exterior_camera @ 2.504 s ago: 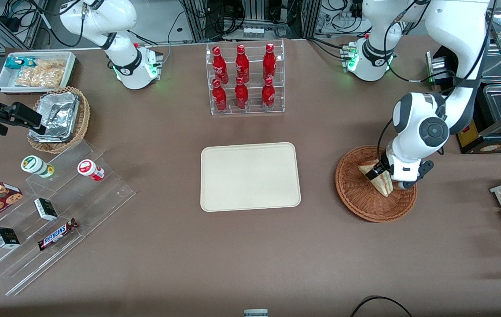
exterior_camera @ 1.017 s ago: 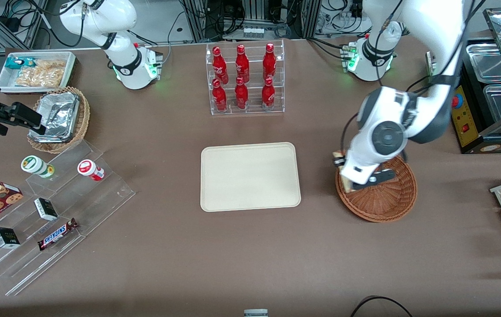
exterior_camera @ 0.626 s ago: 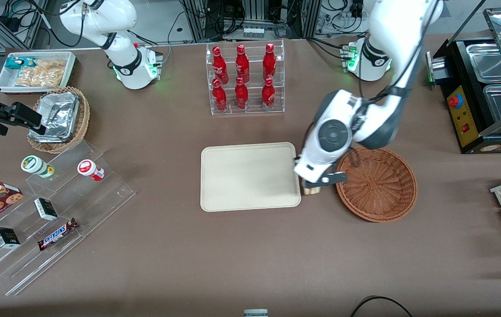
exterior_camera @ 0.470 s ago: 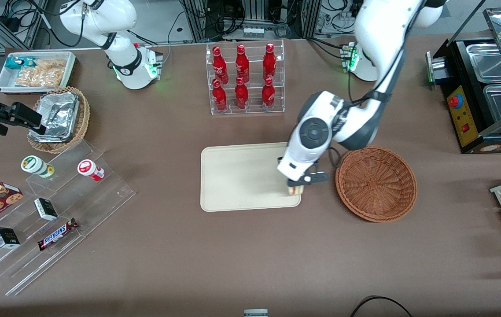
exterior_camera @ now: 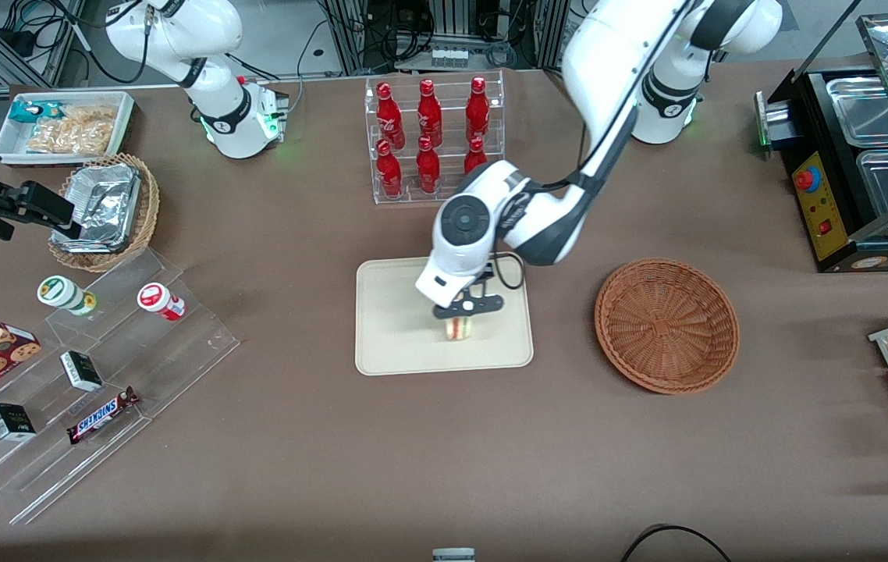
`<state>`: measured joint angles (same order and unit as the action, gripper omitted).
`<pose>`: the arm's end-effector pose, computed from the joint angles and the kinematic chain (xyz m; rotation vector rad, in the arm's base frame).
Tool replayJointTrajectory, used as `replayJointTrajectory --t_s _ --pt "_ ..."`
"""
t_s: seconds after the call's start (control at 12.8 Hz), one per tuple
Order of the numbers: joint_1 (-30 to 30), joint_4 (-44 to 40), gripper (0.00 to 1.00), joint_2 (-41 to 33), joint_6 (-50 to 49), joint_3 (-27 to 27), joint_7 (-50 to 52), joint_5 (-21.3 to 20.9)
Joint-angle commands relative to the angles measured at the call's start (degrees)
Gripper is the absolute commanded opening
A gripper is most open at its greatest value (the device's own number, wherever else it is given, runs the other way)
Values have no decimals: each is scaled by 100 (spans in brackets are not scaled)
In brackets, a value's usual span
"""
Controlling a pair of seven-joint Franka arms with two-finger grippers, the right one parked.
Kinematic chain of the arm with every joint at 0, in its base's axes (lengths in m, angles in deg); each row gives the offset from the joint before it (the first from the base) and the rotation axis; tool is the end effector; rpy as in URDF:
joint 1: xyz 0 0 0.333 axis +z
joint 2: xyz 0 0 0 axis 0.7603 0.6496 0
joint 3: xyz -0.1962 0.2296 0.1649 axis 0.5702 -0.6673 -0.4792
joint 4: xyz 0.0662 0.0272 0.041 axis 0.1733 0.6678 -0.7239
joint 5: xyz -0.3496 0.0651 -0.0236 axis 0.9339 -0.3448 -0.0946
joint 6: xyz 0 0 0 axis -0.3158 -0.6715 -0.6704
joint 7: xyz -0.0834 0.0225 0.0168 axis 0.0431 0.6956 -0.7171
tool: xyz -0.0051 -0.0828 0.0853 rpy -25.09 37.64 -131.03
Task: Place sandwich from basket to tray
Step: 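Lift the sandwich and carry it with the left gripper over the cream tray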
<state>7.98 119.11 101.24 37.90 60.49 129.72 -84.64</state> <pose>0.4900 -0.5038 0.3043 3.0799 0.2573 -0.1840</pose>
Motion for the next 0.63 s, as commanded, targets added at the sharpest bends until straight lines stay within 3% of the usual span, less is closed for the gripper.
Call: replayJointTrajectory --t_s 0.0,0.55 --pt "-225 -846 0 661 -158 -88 290 -3" --pt "-261 -1585 0 1040 -1071 -115 265 -20"
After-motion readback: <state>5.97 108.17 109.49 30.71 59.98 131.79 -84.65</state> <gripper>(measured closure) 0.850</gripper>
